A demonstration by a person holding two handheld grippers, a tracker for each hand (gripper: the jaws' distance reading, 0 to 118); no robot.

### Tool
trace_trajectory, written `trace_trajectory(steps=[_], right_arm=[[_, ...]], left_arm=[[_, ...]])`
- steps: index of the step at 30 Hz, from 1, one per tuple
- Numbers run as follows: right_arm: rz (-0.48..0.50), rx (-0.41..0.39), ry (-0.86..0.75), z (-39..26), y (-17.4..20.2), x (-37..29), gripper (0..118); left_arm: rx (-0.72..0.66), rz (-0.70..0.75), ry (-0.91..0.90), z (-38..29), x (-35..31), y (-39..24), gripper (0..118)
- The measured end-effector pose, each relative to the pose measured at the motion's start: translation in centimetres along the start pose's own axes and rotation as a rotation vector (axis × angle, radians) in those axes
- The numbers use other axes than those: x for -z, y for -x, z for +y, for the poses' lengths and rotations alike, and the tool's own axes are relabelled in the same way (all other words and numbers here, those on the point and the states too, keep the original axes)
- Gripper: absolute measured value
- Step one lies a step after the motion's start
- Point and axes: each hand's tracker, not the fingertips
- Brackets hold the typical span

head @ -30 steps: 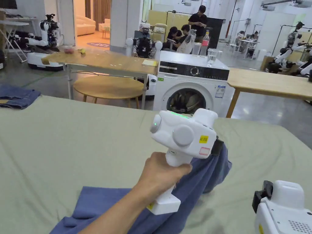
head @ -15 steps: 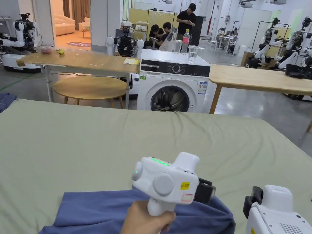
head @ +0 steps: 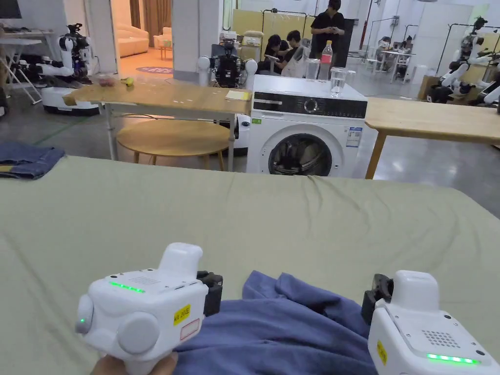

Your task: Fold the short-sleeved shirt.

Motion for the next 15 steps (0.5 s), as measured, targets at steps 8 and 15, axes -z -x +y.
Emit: trace_trajectory(steps=[8, 15], right_arm=[[0.047, -0.022, 0.032, -0.4, 1.6, 1.3, 0], [0.038, -0.031, 0.071, -1.0, 1.2, 2.3, 0]], left_arm=[[-0.184, 0.114, 0.148, 1.6, 0.9, 11.2, 0], [-0.297, 0.135, 0.374, 2.1, 7.0, 17.1, 0]])
